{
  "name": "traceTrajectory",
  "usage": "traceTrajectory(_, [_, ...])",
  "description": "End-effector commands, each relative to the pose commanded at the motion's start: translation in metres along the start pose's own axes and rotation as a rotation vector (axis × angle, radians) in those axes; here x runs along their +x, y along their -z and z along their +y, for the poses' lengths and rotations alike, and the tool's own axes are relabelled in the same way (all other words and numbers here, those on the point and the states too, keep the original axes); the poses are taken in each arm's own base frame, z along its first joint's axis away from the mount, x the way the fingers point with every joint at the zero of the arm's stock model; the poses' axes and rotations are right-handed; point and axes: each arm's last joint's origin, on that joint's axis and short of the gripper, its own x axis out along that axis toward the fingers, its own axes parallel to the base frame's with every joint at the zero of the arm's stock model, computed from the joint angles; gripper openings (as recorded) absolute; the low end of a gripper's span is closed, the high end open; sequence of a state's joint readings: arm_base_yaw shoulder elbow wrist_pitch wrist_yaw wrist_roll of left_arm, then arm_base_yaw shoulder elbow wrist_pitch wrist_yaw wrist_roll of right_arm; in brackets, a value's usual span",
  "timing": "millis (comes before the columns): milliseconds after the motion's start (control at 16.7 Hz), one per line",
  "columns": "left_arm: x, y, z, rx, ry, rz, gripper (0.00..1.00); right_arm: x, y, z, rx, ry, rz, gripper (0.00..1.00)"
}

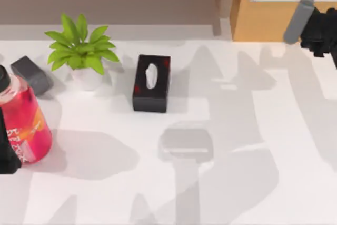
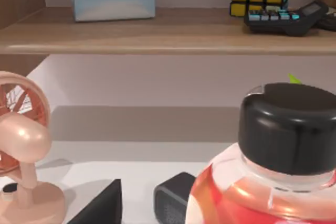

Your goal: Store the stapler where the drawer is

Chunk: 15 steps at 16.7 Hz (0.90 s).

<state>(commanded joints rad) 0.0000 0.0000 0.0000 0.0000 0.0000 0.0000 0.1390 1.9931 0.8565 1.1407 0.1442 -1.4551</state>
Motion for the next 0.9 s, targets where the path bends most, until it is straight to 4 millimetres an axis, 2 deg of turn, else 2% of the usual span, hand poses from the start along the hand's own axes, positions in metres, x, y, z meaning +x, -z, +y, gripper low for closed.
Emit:
traceTrajectory(240, [0.000,0.000,0.000,0.000,0.000,0.000,1.00,0.015,-0.007,0.042,-0.084,-0.015,0.019,1.00])
traceTrajectory(360, [0.000,0.000,0.000,0.000,0.000,0.000,1.00,0.018,-0.009,0.053,-0.100,-0.014,0.026,1.00])
traceTrajectory(900, [0.000,0.000,0.000,0.000,0.000,0.000,1.00,0.022,-0.009,0.055,-0.101,-0.005,0.029,1.00])
